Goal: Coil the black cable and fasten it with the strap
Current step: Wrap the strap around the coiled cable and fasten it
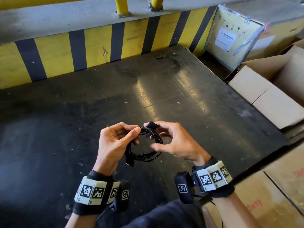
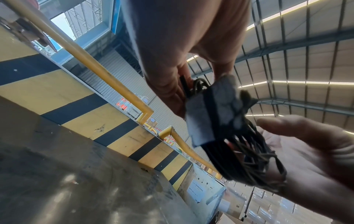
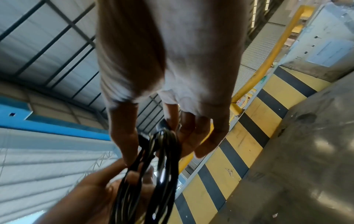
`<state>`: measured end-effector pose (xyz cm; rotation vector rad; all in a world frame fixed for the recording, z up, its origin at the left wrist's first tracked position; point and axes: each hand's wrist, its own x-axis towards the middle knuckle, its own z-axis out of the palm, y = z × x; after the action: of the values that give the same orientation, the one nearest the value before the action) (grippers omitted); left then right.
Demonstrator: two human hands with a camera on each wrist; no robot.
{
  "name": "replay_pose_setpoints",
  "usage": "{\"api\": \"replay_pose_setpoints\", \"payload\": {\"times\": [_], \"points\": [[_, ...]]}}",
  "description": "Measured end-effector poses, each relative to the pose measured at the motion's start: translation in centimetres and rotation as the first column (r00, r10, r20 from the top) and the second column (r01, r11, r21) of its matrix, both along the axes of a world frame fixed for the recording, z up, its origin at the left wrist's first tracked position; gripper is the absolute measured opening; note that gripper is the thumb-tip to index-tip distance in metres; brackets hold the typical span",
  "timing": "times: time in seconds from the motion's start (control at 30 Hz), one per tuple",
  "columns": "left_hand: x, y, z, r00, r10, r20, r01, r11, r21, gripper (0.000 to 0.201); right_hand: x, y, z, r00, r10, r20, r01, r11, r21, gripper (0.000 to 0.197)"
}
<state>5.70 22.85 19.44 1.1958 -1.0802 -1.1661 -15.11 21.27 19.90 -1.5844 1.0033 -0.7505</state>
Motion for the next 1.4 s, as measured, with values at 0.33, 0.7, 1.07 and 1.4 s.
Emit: {"api": "replay_pose_setpoints", "payload": {"times": [0.33,0.7,1.07,1.4], "points": [[-0.5,0.3,-0.1,1.0,-0.012,0.003,0.012,1.0,0.0,0.015,1.8,0.8,-1.8,0.938,-0.345,0.034,0.333,0.87,-0.363,0.03],[-0.6,0.0,-0.7,0.993,-0.065,0.096,0.068,0.997,-0.033,0.006,1.9,0.5,-3.0,0.895,-0.437,0.087,0.445,0.869,-0.215,0.017],[0.6,-0.1,-2.6,0.969,-0.157,0.19,0.145,0.987,0.075,0.003,0.7,-0.1,-4.7,0.917,-0.399,-0.012,0.385,0.892,-0.235,0.014],[1.9,0.0,-3.7,0.947,-0.131,0.293,0.116,0.991,0.065,0.036,1.0,-1.3,-5.8,0.814,-0.576,0.076,0.576,0.781,-0.243,0.014]]}}
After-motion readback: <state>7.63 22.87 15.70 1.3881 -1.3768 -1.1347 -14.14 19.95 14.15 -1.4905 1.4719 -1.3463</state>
